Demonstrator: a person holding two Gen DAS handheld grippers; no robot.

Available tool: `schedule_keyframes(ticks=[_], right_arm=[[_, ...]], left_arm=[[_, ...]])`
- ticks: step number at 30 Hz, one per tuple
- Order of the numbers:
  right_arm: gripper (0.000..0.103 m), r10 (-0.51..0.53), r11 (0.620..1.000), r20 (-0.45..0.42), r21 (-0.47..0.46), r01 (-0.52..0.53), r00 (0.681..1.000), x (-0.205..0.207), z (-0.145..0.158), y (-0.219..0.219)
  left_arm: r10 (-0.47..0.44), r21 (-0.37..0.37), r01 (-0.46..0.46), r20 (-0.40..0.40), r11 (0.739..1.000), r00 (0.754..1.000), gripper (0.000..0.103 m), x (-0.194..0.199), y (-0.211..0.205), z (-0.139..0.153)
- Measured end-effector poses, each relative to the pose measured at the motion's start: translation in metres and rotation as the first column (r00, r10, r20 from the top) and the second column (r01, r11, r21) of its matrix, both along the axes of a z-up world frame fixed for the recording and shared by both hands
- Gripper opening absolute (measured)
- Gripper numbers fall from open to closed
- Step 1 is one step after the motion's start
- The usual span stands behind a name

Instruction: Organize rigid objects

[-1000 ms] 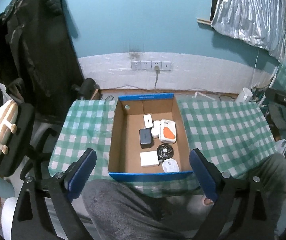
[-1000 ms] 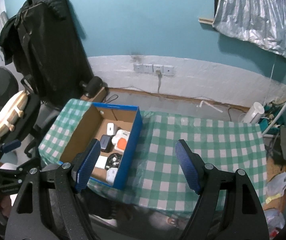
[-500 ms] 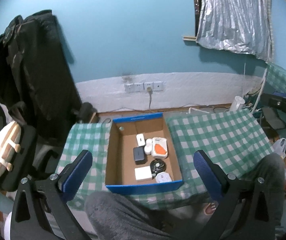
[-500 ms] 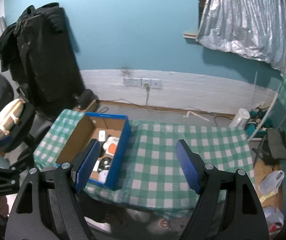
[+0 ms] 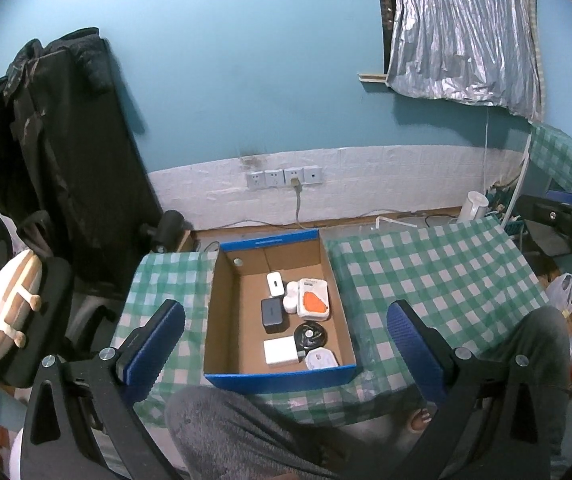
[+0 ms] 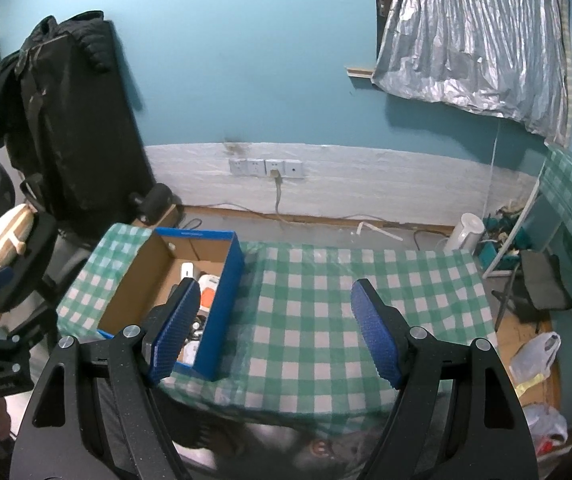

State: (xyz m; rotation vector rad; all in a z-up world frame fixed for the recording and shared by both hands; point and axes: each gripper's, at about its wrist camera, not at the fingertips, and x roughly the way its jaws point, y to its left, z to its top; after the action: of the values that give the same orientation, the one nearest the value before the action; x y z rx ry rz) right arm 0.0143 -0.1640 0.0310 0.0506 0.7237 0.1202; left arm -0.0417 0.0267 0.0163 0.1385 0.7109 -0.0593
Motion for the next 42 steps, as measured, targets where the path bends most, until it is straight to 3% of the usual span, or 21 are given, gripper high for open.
schedule_keyframes(ticks=[42], right_arm=[[0.077,-0.009,1.0,-0.023,0.004,0.009,1.0,-0.0015,-0.0085,-0.0018]], left_arm=[[-0.001,0.013,0.002,-0.036,1.0,0.999,0.102,0.0051,-0.0029,-0.0072]])
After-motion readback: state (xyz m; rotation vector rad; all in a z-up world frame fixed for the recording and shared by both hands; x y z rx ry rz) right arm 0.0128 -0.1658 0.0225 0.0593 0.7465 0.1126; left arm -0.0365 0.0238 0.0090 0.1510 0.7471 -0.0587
